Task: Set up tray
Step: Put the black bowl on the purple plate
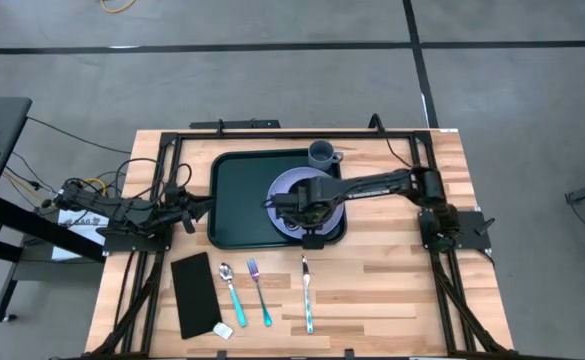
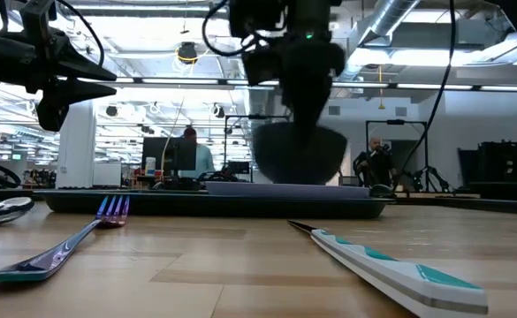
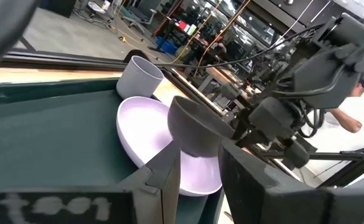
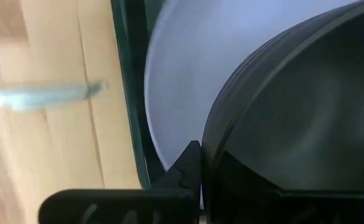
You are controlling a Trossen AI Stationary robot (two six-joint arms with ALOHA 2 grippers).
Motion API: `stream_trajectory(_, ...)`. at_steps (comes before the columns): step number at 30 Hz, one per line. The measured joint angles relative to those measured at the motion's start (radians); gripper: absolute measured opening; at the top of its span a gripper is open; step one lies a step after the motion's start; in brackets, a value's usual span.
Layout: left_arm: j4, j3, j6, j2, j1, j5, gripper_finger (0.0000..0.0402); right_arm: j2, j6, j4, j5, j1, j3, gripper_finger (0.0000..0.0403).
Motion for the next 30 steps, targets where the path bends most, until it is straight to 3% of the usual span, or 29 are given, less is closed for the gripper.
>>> stream_trajectory(23,0.0,0.0,-0.004,0.006,0.0,0.009,0.0096,0.003,-0.018,0.053,-0.043,-0.053,0.001,0.0)
stream_trajectory(30,0.0,0.0,0.176,0.006,0.0,0.183,0.0096,0.003,-0.018,0.06,-0.052,-0.06,0.001,0.0)
